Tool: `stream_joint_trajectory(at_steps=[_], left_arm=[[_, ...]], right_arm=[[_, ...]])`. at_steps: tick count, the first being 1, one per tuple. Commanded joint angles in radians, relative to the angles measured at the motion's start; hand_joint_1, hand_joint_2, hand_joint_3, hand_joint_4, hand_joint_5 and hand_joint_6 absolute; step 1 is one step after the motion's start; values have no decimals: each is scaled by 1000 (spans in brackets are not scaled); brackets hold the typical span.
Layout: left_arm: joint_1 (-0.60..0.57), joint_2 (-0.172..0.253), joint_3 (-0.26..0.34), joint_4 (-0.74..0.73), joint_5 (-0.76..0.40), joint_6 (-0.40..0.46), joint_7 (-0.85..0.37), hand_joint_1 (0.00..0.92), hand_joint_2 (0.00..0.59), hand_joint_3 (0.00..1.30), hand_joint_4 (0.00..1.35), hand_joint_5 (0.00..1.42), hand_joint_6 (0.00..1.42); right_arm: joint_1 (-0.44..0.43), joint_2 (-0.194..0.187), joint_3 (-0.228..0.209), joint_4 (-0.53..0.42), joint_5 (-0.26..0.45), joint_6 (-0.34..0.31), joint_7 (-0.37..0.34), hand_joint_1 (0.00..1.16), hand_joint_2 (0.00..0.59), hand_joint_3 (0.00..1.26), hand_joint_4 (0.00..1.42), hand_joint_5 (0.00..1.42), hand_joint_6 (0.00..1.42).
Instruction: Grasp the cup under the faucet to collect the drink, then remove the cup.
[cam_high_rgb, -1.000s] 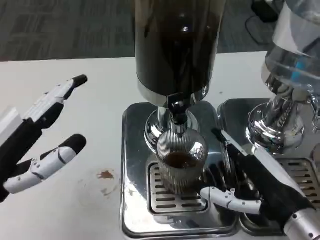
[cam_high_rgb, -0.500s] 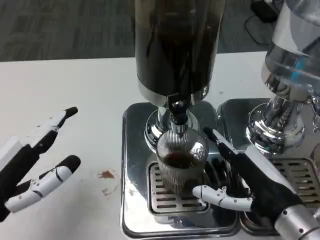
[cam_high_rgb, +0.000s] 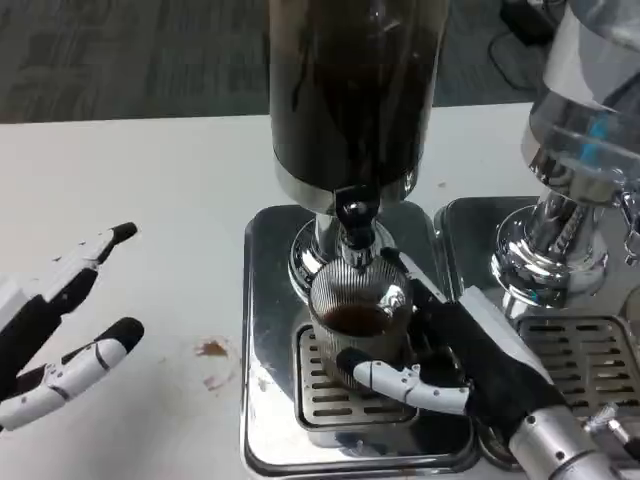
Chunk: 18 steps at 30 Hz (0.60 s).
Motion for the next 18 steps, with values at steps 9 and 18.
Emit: stream_joint_trajectory(at_steps=[9, 18], left_arm=[[4, 60, 1, 21, -41, -3, -24, 0, 237, 3, 0, 0, 0], [15, 82, 2, 22, -66, 1, -39, 0, 244, 16, 0, 0, 0]], right_arm=[[-9, 75, 26, 103, 15, -82, -83, 678, 175, 0, 0, 0, 47], [-1, 111, 40, 141, 17, -123, -137, 742, 157, 0, 0, 0, 100]])
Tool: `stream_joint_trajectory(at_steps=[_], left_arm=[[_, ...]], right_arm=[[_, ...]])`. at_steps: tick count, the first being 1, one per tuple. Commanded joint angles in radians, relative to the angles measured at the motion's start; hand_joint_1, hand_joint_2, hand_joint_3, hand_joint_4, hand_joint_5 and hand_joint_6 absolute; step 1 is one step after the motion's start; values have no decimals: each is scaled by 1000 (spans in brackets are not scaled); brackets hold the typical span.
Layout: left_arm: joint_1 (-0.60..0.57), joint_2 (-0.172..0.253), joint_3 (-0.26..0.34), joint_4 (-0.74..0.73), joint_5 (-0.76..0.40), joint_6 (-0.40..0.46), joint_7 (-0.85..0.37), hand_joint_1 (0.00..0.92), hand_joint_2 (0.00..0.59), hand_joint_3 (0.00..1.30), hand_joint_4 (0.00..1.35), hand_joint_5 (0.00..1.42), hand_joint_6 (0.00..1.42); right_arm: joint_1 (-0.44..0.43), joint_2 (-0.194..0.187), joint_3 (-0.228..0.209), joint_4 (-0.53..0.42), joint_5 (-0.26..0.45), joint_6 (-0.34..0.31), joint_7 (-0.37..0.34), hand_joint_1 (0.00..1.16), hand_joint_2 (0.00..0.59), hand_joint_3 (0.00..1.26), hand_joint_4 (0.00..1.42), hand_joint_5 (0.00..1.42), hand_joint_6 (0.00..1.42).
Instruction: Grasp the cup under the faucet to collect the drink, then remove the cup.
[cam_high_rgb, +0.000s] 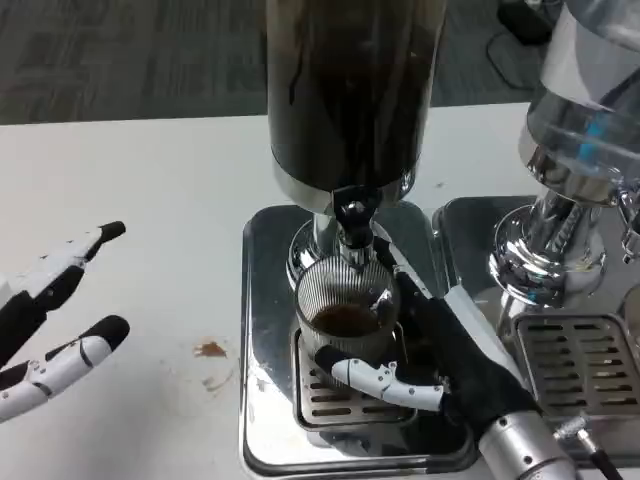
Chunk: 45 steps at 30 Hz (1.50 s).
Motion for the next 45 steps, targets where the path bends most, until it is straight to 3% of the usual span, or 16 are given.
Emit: stream_joint_trajectory(at_steps=[1, 12, 20, 28, 36, 45], left_arm=[[15, 19, 4, 6, -23, 1, -18, 0, 245, 17, 0, 0, 0], [23, 25, 6, 1, -37, 11, -21, 0, 246, 33, 0, 0, 0], [32, 23, 6, -6, -41, 14, -21, 0, 255, 48, 0, 0, 0], [53, 17, 16, -27, -40, 25, -12, 0, 255, 55, 0, 0, 0], [66, 13, 25, -47, -38, 37, -7, 0, 255, 56, 0, 0, 0], [64, 10, 24, -49, -38, 41, -8, 0, 251, 56, 0, 0, 0]], right_arm=[[12, 16, 11, 24, 13, -21, -12, 751, 160, 0, 0, 0, 115], [3, 29, 17, 54, 38, -43, -16, 780, 150, 0, 31, 66, 247], [-11, 32, 20, 75, 48, -51, -6, 814, 142, 0, 104, 200, 489], [-27, 41, 17, 99, 43, -67, -25, 836, 138, 0, 170, 276, 535], [-23, 45, 20, 96, 24, -78, -65, 883, 151, 165, 305, 409, 612], [-10, 50, 23, 91, 6, -94, -112, 901, 160, 260, 387, 506, 670]])
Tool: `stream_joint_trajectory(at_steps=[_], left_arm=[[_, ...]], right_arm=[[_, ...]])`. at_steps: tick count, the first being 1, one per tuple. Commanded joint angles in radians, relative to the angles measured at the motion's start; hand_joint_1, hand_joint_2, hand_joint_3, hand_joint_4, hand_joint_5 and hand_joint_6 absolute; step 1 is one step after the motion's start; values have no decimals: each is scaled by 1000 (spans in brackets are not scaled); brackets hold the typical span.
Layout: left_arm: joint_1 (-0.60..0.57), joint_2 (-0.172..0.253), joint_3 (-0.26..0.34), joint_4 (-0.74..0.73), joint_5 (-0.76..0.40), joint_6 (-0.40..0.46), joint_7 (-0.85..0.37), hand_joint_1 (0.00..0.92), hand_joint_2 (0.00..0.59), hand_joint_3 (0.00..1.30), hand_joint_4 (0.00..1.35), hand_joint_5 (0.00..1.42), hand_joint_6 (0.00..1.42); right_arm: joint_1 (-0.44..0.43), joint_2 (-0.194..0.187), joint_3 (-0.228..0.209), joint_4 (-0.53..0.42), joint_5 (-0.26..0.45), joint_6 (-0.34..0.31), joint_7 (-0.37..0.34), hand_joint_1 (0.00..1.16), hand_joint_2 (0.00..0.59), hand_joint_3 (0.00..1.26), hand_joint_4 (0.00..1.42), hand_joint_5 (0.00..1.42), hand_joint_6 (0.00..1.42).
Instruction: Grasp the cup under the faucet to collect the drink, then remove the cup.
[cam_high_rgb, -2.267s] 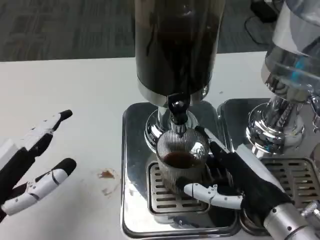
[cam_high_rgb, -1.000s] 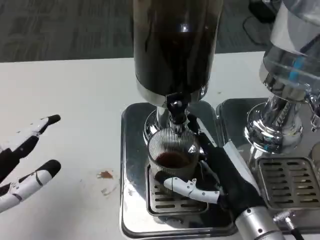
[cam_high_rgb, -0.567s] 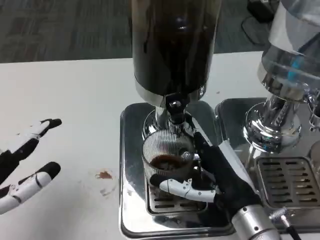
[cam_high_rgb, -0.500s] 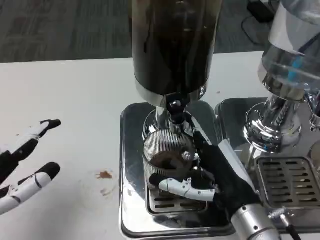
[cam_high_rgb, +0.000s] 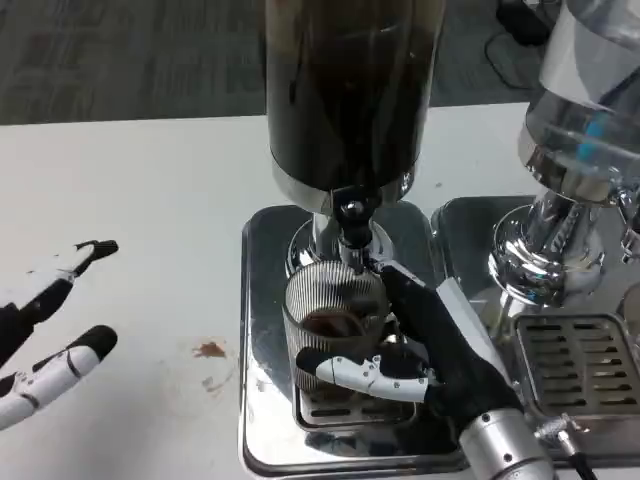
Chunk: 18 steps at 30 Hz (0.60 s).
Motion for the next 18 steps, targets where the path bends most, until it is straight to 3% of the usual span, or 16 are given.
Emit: stream_joint_trajectory(at_steps=[1, 18], left_arm=[[3, 0, 7, -7, -6, 6, 1, 0, 251, 56, 0, 0, 0], [-8, -7, 1, -4, -3, 10, 4, 0, 249, 56, 0, 0, 0]], right_arm=[[18, 7, 2, 6, -10, -16, -24, 905, 160, 269, 396, 515, 688], [13, 20, -2, -4, -37, -28, -82, 952, 176, 367, 483, 661, 898]])
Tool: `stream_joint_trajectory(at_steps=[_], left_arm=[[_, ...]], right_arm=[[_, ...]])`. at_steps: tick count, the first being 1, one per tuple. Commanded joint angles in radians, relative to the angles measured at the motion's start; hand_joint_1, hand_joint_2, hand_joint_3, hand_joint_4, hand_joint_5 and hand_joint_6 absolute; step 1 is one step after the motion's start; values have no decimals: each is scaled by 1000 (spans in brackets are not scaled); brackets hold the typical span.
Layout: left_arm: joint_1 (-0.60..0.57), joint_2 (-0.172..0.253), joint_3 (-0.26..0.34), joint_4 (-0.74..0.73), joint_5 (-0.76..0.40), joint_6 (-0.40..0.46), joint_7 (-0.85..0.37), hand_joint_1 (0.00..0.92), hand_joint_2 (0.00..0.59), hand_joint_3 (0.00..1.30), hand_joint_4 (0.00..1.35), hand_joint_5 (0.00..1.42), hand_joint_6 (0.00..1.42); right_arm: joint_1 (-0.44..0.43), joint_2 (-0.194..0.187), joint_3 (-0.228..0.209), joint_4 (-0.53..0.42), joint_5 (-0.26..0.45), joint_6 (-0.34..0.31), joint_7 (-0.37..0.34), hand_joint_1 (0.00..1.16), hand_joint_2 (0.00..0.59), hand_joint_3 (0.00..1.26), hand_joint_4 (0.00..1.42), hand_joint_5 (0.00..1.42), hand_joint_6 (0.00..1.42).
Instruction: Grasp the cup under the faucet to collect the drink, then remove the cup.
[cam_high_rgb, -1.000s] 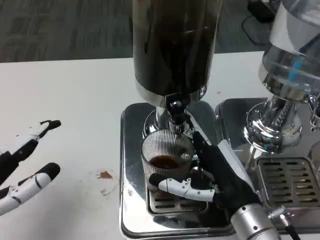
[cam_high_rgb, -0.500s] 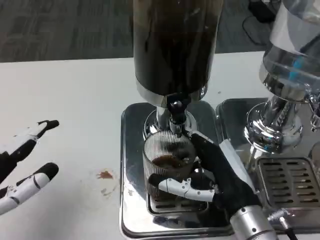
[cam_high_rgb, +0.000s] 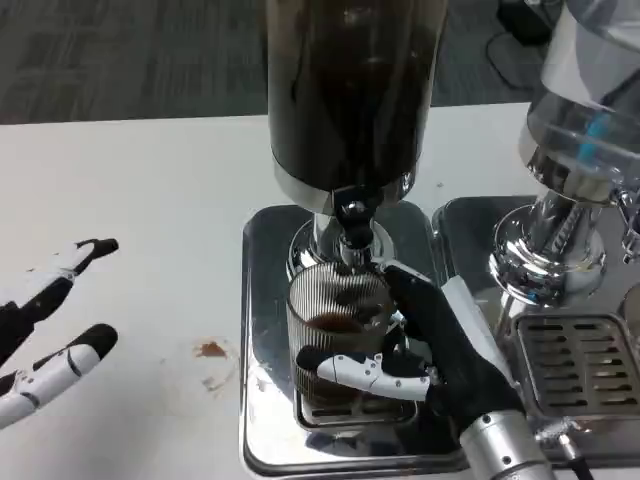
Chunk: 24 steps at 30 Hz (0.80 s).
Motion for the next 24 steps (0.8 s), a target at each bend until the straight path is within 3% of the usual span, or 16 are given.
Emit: stream_joint_trajectory(at_steps=[1, 6, 24], left_arm=[[-4, -5, 1, -5, -3, 10, 4, 0, 249, 56, 0, 0, 0], [-2, -2, 0, -6, -4, 12, -1, 0, 248, 56, 0, 0, 0], [-99, -2, -78, 70, 18, -7, -4, 0, 235, 28, 0, 0, 0]], right_arm=[[5, 11, -6, -6, -14, -19, -33, 953, 176, 374, 490, 668, 914], [4, 8, -6, -19, -22, -13, -31, 960, 166, 403, 517, 730, 1008], [19, -3, -54, -79, -73, 4, -56, 980, 152, 442, 551, 787, 1114]])
